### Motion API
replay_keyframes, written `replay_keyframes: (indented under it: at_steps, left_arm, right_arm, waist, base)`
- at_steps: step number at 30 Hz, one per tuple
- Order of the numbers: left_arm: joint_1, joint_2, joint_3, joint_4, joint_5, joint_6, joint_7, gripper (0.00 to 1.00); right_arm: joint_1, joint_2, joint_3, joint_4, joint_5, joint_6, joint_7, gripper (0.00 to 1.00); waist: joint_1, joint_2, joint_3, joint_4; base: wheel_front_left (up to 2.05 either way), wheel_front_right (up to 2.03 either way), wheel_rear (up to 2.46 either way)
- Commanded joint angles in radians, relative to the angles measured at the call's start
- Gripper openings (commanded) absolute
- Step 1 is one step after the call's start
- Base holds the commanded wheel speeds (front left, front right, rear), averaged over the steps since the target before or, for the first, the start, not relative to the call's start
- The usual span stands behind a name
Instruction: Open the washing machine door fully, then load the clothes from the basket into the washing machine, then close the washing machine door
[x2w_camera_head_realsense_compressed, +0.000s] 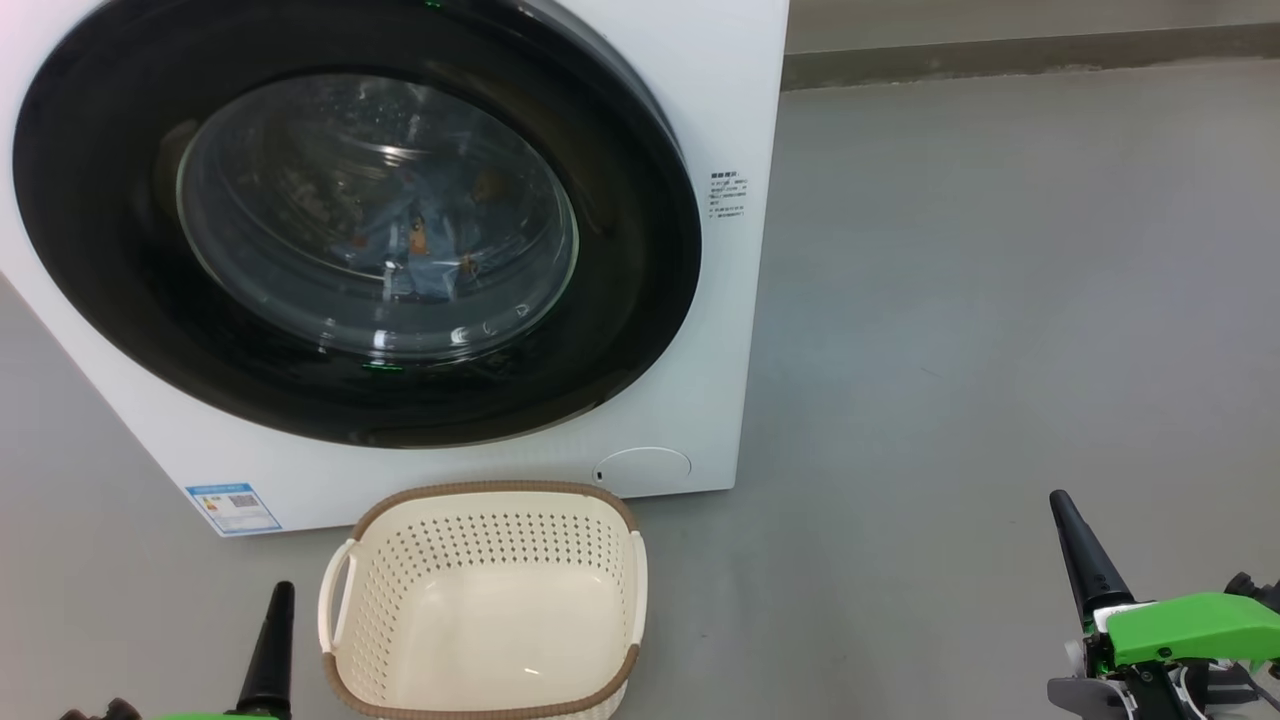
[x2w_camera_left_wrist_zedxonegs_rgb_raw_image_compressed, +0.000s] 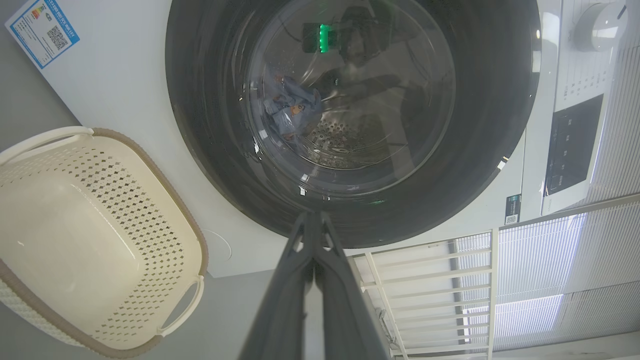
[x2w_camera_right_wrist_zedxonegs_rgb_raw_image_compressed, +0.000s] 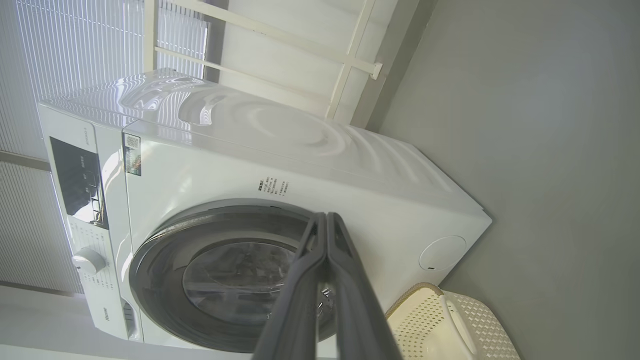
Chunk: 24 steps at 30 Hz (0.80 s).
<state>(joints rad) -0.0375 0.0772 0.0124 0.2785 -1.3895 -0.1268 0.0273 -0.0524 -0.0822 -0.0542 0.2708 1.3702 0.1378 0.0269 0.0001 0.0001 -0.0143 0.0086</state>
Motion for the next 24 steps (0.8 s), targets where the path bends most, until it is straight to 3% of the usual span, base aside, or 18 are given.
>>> replay_keyframes:
  at_steps: [1, 24]
  left_arm:
    - [-0.046, 0.007, 0.035, -0.028, -0.023, -0.003, 0.009, 0.00]
    - [-0.068, -0.022, 0.094, -0.032, -0.199, -0.004, 0.077, 0.00]
  right_arm:
    - [-0.045, -0.005, 0.004, -0.025, 0.023, -0.005, 0.012, 0.00]
    - [-0.055, 0.028, -0.053, -0.026, 0.216, -0.007, 0.079, 0.00]
  waist:
    - [0.0000, -0.0001, 0.001, -0.001]
    - [0.0000, -0.0001, 0.015, -0.008]
  base:
    - [0.00, 0.00, 0.00]
    - [0.00, 0.00, 0.00]
